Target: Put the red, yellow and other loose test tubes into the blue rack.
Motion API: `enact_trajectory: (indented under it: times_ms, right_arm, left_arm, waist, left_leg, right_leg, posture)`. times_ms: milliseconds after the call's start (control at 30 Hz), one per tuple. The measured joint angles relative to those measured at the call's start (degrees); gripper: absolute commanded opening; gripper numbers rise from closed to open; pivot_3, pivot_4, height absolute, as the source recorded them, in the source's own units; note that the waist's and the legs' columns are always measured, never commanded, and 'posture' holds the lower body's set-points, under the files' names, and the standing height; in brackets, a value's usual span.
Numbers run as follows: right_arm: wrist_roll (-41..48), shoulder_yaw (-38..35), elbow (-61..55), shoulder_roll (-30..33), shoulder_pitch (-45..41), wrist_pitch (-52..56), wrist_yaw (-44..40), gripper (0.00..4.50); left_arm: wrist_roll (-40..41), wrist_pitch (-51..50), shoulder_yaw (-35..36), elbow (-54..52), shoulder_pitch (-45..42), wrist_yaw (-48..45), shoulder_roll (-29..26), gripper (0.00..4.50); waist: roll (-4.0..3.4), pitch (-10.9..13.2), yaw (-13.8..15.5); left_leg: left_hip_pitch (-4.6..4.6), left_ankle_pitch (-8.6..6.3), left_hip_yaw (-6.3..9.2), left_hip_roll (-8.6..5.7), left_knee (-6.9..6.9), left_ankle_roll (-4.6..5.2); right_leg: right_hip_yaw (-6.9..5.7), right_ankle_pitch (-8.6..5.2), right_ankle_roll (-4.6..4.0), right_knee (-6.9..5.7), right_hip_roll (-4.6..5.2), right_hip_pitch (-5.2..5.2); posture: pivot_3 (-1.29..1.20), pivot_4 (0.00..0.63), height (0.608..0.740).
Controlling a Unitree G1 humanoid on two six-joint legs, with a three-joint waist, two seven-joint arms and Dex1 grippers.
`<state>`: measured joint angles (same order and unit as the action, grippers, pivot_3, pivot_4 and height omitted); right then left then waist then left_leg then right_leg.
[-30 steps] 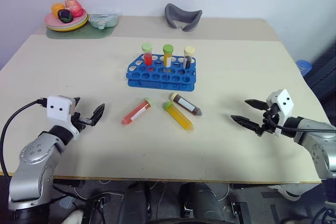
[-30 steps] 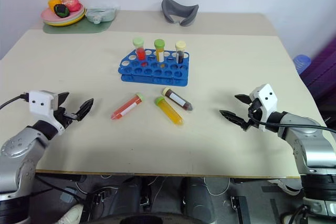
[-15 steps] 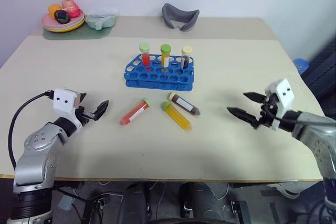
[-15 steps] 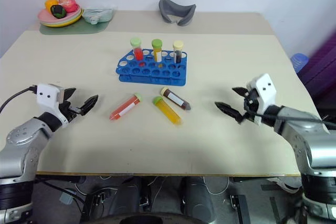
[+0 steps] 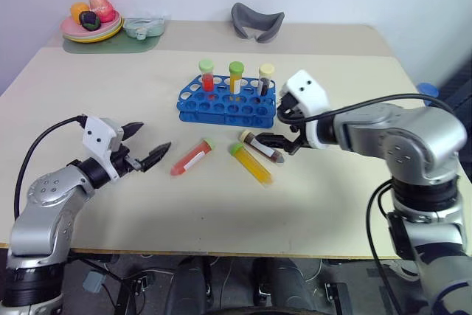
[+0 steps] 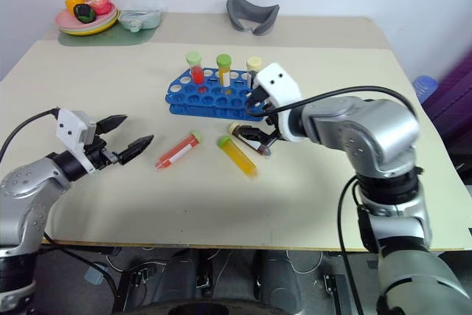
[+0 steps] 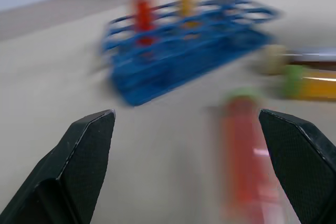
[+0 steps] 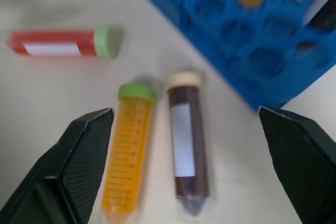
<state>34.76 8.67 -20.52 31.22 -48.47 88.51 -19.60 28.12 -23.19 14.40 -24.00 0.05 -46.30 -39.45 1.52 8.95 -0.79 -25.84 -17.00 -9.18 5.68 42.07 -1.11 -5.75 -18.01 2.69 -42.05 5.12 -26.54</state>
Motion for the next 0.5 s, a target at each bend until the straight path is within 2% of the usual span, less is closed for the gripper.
enact_trajectory:
  times_ms: [200,500]
  right_arm:
    - [-3.1,3.2,6.2,-1.9,-1.9,1.0,0.5,4.50]
    - [-6.5,9.6,9.6,-1.6,-2.6,-2.0,-1.8,4.50]
  left_arm:
    - [1.8,0.6,-4.2,-8.5,6.3,-4.5,-1.0,4.45]
    - [0.3,3.3,-7.8,-9.0,9.5,-3.9,1.3,4.45]
  waist:
    - [-0.04,0.0,-0.3]
    - [-0.05,0.0,-0.2]
  left_leg:
    - [0.02,0.03,0.02,0.02,-0.01,-0.05]
    - [0.00,0.01,0.02,0.02,-0.01,-0.03]
  right_leg:
    - [-0.01,0.00,0.00,-0.02,-0.10,-0.01]
    - [-0.01,0.00,0.01,-0.01,-0.09,-0.02]
  posture:
    - [0.00,0.150,0.679]
    - [0.00,0.150,0.679]
